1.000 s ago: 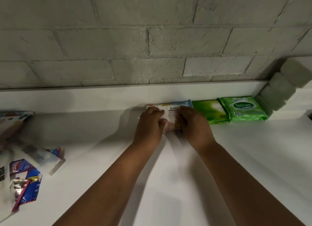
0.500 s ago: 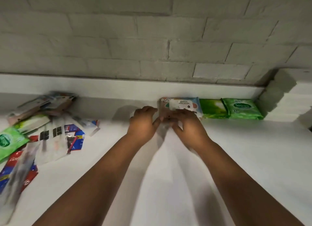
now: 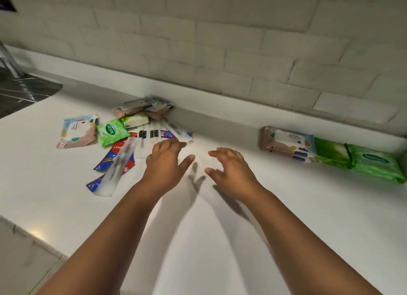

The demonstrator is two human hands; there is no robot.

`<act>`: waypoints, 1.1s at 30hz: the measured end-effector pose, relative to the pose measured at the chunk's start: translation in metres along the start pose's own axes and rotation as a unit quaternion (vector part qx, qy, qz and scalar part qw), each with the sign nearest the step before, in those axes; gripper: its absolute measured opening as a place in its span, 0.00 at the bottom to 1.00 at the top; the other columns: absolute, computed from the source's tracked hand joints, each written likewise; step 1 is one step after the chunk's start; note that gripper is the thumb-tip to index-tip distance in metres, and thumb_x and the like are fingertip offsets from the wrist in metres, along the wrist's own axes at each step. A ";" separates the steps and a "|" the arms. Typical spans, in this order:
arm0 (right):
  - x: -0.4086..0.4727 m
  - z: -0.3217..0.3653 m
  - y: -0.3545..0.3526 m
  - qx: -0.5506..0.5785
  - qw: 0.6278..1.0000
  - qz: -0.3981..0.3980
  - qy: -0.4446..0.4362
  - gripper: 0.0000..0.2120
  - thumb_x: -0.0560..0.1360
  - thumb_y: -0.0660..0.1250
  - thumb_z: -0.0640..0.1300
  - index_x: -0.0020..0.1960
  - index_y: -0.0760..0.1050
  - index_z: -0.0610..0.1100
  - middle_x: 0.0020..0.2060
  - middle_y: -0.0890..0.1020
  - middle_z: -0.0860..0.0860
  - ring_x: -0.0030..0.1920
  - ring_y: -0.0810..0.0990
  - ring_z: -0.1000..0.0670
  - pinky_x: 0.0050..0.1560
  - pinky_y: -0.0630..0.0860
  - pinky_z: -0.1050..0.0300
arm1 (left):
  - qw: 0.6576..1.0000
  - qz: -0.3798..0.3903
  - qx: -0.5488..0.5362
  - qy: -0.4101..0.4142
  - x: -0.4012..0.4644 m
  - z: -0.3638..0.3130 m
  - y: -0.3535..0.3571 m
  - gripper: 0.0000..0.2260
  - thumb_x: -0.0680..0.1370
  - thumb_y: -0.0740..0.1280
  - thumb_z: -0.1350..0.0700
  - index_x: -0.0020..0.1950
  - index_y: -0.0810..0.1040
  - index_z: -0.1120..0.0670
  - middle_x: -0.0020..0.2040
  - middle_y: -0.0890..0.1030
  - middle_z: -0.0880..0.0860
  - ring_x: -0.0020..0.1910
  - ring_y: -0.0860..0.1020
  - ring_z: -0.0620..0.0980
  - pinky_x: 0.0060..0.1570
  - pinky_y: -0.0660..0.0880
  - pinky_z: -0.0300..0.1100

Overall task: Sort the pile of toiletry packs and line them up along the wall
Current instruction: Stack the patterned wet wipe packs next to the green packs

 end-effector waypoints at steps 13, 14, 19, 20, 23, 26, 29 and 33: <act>0.088 0.131 0.101 0.039 0.993 0.080 -0.076 0.23 0.77 0.65 0.54 0.71 0.68 0.54 0.71 0.67 0.54 0.73 0.59 0.52 0.70 0.56 0.59 | 0.993 -0.018 0.013 -0.117 0.020 0.185 -0.064 0.23 0.77 0.61 0.42 0.70 0.68 0.49 0.71 0.68 0.51 0.69 0.64 0.54 0.63 0.67 0.53; 0.095 0.140 0.111 0.040 0.993 0.082 -0.081 0.23 0.77 0.65 0.53 0.70 0.68 0.54 0.70 0.68 0.54 0.72 0.60 0.52 0.69 0.56 0.60 | 0.993 -0.024 0.003 -0.112 0.025 0.200 -0.068 0.23 0.77 0.62 0.43 0.69 0.69 0.50 0.70 0.69 0.52 0.69 0.65 0.54 0.63 0.67 0.54; 0.126 0.183 0.157 0.056 0.990 0.088 -0.091 0.22 0.76 0.66 0.51 0.69 0.70 0.53 0.68 0.71 0.55 0.69 0.63 0.54 0.69 0.59 0.59 | 0.995 -0.028 -0.005 -0.092 0.056 0.284 -0.082 0.17 0.79 0.62 0.51 0.66 0.72 0.57 0.64 0.74 0.58 0.61 0.72 0.60 0.58 0.72 0.54; 0.131 0.189 0.163 0.052 0.990 0.091 -0.093 0.22 0.76 0.66 0.51 0.70 0.70 0.52 0.68 0.71 0.55 0.69 0.63 0.53 0.69 0.58 0.61 | 0.996 -0.029 0.004 -0.087 0.063 0.297 -0.085 0.16 0.79 0.61 0.52 0.65 0.72 0.57 0.63 0.75 0.59 0.60 0.73 0.61 0.56 0.73 0.55; 0.148 0.206 0.182 0.038 0.991 0.096 -0.087 0.22 0.77 0.65 0.52 0.69 0.70 0.51 0.67 0.71 0.54 0.69 0.64 0.52 0.66 0.57 0.65 | 0.994 -0.029 0.028 -0.098 0.091 0.331 -0.090 0.15 0.80 0.60 0.54 0.65 0.73 0.58 0.63 0.75 0.59 0.58 0.73 0.63 0.54 0.73 0.55; 0.161 0.220 0.192 0.041 0.991 0.097 -0.081 0.21 0.77 0.65 0.52 0.69 0.71 0.50 0.67 0.72 0.54 0.68 0.64 0.53 0.65 0.57 0.65 | 0.992 -0.024 0.045 -0.114 0.110 0.344 -0.084 0.16 0.80 0.59 0.52 0.63 0.73 0.60 0.61 0.75 0.61 0.57 0.73 0.63 0.52 0.72 0.54; 0.170 0.230 0.197 0.034 0.991 0.099 -0.083 0.21 0.77 0.65 0.52 0.69 0.70 0.50 0.68 0.71 0.53 0.70 0.62 0.53 0.66 0.57 0.63 | 0.991 -0.004 0.066 -0.120 0.118 0.348 -0.072 0.21 0.79 0.61 0.48 0.65 0.70 0.61 0.64 0.72 0.62 0.61 0.69 0.63 0.56 0.70 0.55; 0.178 0.237 0.202 0.016 0.991 0.105 -0.083 0.21 0.78 0.64 0.52 0.70 0.69 0.51 0.69 0.70 0.54 0.71 0.61 0.53 0.66 0.56 0.62 | 0.991 0.005 0.068 -0.119 0.114 0.354 -0.062 0.25 0.79 0.60 0.46 0.70 0.66 0.61 0.71 0.66 0.63 0.69 0.64 0.63 0.65 0.65 0.56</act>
Point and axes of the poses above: each hand's wrist, its own x-axis towards the middle knuckle, its own y-axis out of the palm, z = x × y, the point moved 1 cm from there along x, towards the middle knuckle
